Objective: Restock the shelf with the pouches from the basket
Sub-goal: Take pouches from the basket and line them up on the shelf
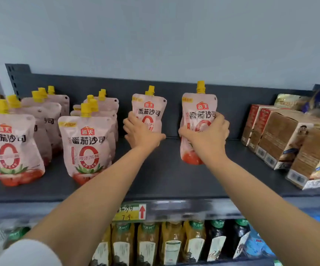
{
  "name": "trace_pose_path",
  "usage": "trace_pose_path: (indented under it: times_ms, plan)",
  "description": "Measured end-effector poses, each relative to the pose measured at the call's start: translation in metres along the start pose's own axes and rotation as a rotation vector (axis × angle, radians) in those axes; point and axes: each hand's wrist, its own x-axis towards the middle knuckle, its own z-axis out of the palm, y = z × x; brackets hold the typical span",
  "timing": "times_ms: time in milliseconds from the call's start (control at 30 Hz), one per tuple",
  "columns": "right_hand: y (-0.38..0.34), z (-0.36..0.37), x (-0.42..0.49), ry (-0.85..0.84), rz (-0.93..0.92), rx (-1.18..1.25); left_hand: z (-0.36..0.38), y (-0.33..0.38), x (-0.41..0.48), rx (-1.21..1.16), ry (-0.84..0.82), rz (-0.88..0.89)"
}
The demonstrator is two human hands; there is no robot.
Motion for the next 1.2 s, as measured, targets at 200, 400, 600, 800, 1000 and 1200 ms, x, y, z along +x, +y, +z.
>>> trace_pose_path:
  times_ms: [200,400,600,800,1000,1200]
  plan:
    - [0.023,0.027,0.019,-0.081,-0.002,-0.001,0.038,-0.021,0.026,-0.018,0.033,-0.09]
    - [0.035,0.046,0.024,-0.129,0.014,-0.004,0.051,-0.026,0.033,-0.024,0.062,-0.038]
    - [0.043,0.051,0.023,-0.124,0.031,-0.003,0.048,-0.032,0.032,0.012,0.037,0.006]
    - [0.042,0.058,0.02,-0.127,0.055,-0.015,0.029,-0.024,0.02,0.166,-0.12,-0.06]
    - [0.018,0.09,0.021,-0.162,0.121,0.048,-0.012,-0.024,0.001,-0.166,-0.304,-0.065]
    - [-0.011,0.147,0.01,-0.164,0.158,0.142,-0.039,-0.052,-0.024,-0.231,-0.407,-0.046]
